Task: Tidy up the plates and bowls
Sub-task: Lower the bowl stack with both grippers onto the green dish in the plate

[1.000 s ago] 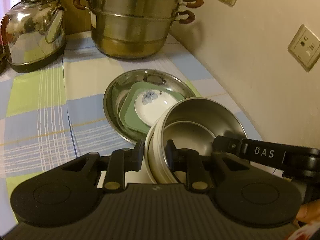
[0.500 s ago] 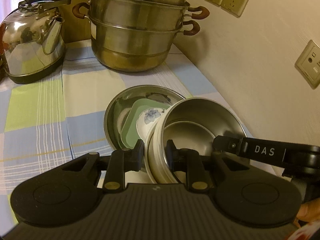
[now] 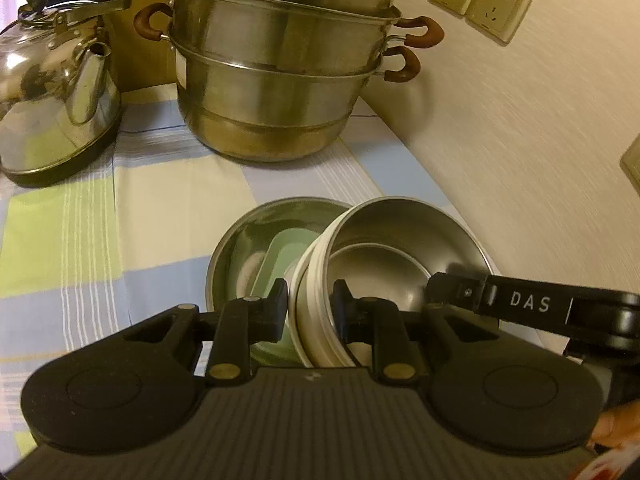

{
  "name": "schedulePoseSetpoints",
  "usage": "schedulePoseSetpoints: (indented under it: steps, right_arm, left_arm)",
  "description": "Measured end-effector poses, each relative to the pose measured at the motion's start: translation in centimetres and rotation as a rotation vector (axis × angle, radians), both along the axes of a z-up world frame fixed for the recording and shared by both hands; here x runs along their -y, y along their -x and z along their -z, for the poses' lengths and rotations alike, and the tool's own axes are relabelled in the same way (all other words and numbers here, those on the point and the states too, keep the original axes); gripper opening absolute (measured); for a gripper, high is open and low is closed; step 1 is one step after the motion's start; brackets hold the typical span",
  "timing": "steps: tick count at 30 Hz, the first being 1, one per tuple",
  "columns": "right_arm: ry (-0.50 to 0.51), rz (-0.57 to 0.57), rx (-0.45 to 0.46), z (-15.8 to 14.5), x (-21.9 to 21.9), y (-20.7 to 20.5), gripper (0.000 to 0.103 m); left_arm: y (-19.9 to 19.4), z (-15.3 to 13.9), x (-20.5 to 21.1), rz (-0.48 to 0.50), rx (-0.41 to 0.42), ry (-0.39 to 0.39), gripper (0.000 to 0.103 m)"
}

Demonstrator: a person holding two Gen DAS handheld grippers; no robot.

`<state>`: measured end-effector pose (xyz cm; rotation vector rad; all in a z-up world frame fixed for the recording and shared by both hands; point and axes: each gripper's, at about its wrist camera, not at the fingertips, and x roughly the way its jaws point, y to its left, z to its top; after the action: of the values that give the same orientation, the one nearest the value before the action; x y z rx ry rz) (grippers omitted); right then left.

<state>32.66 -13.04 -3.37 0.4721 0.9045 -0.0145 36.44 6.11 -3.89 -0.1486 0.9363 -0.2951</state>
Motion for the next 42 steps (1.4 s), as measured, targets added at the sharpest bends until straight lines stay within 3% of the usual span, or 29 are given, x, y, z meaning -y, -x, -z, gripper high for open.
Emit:
schedulePoseSetpoints:
  steps: [17,42]
  right_arm:
    - [-0.051,0.011,-0.088,2.8,1.5,-4.6,0.021]
    - [-0.073,0.017,-0.125,5.3,1.7,-5.7,0.021]
  left_arm:
    - [-5.2,1.6,1.2,-0.002,-0.060,-0.017,0.021]
    - [-6.4,3.7,1.2,-0.025,-0.107,-0.017,0.020]
